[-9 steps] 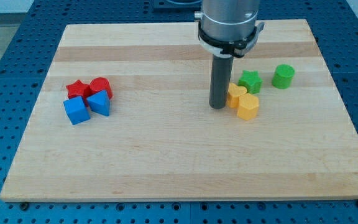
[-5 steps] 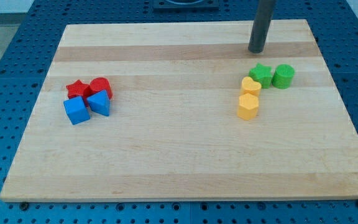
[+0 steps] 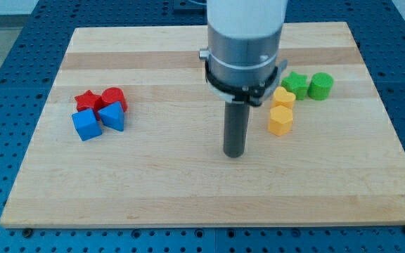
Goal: Move green star above to the green circle
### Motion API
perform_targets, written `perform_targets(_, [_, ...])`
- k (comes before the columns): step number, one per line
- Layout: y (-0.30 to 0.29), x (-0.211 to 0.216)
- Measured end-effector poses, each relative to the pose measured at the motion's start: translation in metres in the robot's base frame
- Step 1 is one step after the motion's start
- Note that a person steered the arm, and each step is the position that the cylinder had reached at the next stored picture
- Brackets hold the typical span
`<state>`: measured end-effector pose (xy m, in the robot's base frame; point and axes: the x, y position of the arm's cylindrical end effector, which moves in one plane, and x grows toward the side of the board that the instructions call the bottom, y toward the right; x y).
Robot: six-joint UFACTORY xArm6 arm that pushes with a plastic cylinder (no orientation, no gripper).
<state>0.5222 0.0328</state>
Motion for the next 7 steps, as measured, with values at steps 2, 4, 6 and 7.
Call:
perform_targets(2, [0.042,0.044])
perform_targets(4, [0.057,-0.006])
perform_targets(6, [0.072,-0.082])
perform_targets(7, [0.105,-0.146])
